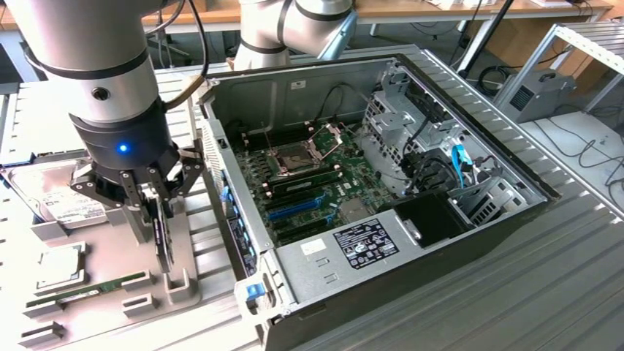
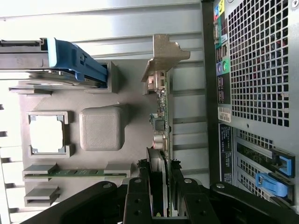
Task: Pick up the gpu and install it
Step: 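Pick up the gpu and move the gpu toward the slot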
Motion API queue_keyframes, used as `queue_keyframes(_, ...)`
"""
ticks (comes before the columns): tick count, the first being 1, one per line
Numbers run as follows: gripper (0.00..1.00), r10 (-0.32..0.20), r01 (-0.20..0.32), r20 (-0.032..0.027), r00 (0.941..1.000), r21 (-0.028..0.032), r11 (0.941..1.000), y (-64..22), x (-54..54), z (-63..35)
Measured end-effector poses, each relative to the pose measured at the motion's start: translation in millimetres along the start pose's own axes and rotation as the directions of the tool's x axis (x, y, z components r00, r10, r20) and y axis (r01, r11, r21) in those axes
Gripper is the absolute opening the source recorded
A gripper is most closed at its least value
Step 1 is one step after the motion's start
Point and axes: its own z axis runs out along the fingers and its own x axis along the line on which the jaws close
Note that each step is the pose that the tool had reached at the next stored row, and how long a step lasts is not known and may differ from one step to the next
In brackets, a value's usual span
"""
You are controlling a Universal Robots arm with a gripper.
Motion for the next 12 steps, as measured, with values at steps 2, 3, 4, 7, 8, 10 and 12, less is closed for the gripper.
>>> queue_keyframes(2,0.29,0.0,0.0,0.0,1.0,0.0,1.0,0.0,0.0,-0.4)
queue_keyframes(3,0.29,0.0,0.0,0.0,1.0,0.0,1.0,0.0,0.0,-1.9)
queue_keyframes(4,0.29,0.0,0.0,0.0001,1.0,-0.0001,1.0,-0.1,-0.1,-3.4)
queue_keyframes(7,0.29,0.0,0.0,0.0,1.0,0.0001,1.0,-0.1,0.0,-4.0)
queue_keyframes(8,0.29,0.0,0.0,0.0,1.0,0.0,1.0,-0.1,-0.1,-4.1)
queue_keyframes(10,0.29,0.0,0.0,0.0001,1.0,-0.0001,1.0,-0.1,-0.1,-5.0)
queue_keyframes(12,0.29,0.0,0.0,0.0,1.0,0.0,1.0,-0.1,-0.1,-5.3)
